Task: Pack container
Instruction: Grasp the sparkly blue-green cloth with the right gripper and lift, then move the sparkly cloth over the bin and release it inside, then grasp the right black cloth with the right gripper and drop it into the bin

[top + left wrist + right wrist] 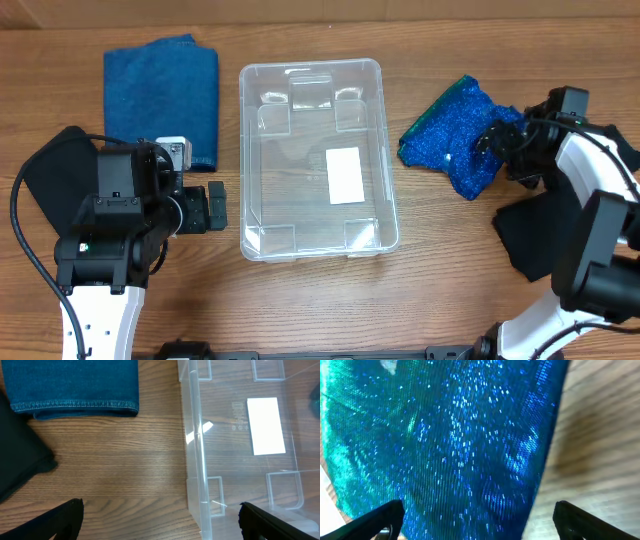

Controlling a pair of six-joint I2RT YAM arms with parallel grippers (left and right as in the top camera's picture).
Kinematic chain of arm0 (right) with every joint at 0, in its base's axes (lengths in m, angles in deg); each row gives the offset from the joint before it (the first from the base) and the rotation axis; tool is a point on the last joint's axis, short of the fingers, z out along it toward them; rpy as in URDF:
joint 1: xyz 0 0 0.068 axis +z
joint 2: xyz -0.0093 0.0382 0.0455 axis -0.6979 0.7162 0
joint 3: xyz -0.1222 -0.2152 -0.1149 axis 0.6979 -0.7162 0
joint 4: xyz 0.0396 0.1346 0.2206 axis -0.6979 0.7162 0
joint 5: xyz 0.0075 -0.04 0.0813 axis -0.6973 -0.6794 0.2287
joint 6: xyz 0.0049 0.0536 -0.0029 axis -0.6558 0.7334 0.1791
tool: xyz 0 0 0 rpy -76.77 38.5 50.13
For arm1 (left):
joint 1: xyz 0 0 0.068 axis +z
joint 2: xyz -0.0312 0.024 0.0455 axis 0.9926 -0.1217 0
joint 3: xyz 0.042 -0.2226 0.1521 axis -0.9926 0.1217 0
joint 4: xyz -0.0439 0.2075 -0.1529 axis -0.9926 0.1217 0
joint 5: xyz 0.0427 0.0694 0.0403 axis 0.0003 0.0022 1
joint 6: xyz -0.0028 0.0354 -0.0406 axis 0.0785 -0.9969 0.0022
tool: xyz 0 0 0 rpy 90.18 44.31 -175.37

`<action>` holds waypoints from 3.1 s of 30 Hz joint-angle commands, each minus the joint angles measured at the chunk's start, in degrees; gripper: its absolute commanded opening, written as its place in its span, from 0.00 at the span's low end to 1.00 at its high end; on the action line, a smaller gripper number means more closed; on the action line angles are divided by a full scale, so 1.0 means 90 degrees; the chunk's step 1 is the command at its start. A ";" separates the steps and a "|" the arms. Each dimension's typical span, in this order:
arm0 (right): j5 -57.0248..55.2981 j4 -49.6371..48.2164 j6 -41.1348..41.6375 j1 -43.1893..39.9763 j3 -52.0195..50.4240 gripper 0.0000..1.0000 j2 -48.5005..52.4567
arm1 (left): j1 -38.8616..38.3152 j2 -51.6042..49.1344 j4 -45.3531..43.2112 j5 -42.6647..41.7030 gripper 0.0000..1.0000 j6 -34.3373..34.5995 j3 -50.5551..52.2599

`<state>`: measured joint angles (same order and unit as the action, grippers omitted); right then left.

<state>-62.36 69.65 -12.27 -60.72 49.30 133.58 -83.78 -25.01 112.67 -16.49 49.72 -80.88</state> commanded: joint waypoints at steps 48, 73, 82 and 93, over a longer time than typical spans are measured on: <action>-0.3793 0.1464 0.1183 0.3099 0.2781 1.00 -0.3351 | -0.0041 -0.0027 0.0046 -0.0114 1.00 -0.0117 -0.0168; -0.0896 -0.0255 0.1936 -0.2851 -0.2754 0.62 -0.1498 | -0.0041 -0.0391 -0.0015 -0.0114 1.00 -0.0117 -0.0168; 0.1741 -0.0228 0.0614 -0.2764 -0.2378 0.04 -0.2327 | -0.0041 -0.0391 -0.0007 -0.0114 1.00 -0.0073 -0.0168; 0.1297 0.1639 -0.1797 0.2540 0.1273 0.04 -0.4129 | -0.0041 -0.0391 -0.0024 -0.0114 1.00 -0.0070 -0.0168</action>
<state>-46.49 84.49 -20.32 -49.73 55.22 94.87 -83.78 -28.38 112.67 -16.90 49.72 -81.18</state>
